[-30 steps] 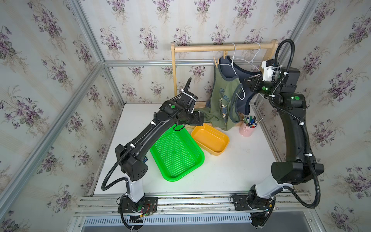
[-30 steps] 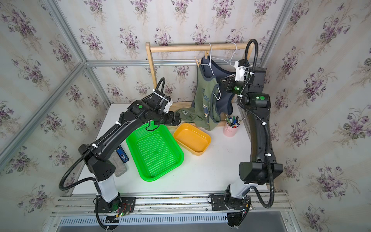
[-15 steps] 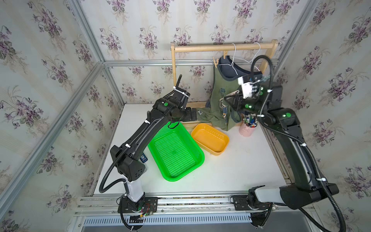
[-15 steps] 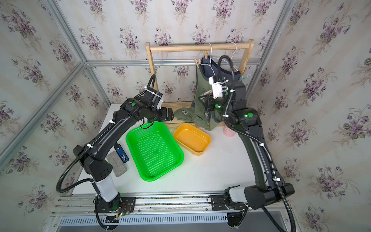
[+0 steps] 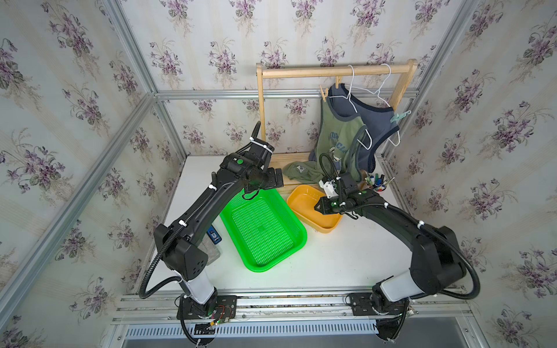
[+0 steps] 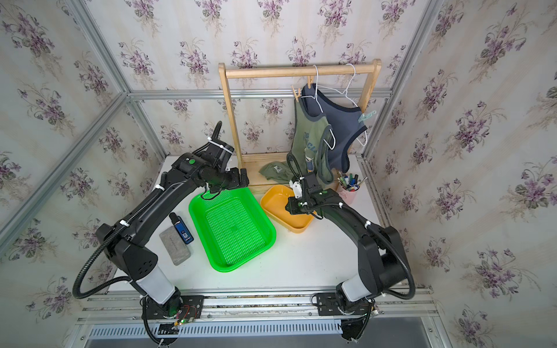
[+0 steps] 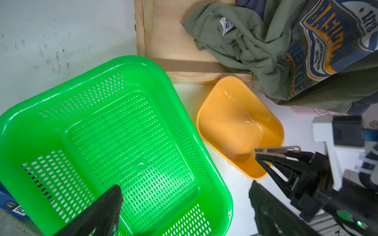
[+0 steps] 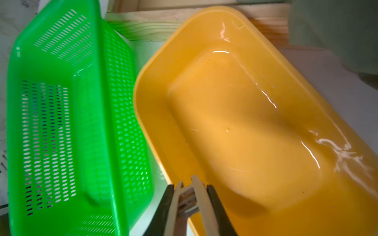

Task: Remove the clothespins securing tank tops to the hanger
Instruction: Place the clothespin in the storage box, then pick up the hanger from the clothesline.

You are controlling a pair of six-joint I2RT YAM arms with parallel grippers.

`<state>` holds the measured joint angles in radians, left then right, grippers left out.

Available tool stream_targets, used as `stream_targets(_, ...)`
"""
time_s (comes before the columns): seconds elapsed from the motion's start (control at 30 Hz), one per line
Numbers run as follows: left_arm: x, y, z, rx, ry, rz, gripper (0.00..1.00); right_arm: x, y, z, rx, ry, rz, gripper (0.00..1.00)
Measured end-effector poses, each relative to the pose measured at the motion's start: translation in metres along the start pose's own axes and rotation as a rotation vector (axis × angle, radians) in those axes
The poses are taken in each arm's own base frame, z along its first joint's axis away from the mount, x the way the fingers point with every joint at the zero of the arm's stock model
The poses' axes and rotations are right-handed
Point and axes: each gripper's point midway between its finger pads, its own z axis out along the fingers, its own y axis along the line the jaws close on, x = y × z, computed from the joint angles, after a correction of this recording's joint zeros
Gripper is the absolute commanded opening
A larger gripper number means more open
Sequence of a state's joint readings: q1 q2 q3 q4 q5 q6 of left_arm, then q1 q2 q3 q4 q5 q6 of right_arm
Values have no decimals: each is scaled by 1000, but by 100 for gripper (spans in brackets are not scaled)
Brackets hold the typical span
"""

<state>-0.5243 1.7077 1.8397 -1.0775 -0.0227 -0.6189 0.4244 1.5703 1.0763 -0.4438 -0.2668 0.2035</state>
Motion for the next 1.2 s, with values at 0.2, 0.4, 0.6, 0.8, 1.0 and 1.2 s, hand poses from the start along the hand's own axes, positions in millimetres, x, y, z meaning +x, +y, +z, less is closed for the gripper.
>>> stream_targets(0.2,8,5,3,-11,20,-21,99,3,-30,45,115,75,31,56)
stream_targets(0.4,14,7,5,-11,37,-30,99,-9,-38,39,185,57,24,91)
stream_targets(0.6,8,3,0,3,19,-36,99,-64,-6,-46,172,-122,-18,88)
stream_targets(0.8,0,-7,7,16,21,-34,99,-151,42,-178,157,-430,-100,85)
stream_targets(1.0,-6,-20,10,44,23,-24,99,-221,61,-286,196,-694,-142,83)
stream_targets(1.2,-6,-22,9,50,23,-23,99,-258,55,-344,241,-875,-146,81)
